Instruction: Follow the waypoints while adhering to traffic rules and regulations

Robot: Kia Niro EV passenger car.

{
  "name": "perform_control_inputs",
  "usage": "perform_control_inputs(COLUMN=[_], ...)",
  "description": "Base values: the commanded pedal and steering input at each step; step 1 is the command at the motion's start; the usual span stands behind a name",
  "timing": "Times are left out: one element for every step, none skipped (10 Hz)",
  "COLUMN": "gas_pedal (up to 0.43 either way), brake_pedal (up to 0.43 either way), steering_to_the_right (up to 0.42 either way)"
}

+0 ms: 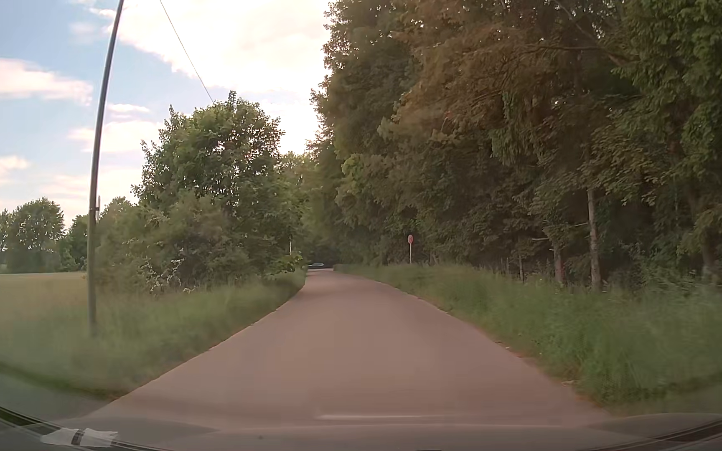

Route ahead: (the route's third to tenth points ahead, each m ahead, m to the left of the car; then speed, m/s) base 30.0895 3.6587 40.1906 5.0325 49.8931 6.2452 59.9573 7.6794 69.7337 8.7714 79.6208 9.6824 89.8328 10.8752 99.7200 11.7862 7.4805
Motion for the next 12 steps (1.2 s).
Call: perform_control_inputs(gas_pedal=[0.028,0.028,0.028,0.028,0.039,0.059,0.059,0.059,0.059,0.059,0.059,0.059], brake_pedal=[0.018,0.018,0.018,0.018,0.018,0.018,0.018,0.018,0.018,0.018,0.024,0.018], steering_to_the_right=[-0.007,-0.007,-0.007,-0.012,-0.017,-0.018,-0.019,-0.02,-0.023,-0.028,-0.029,-0.029])
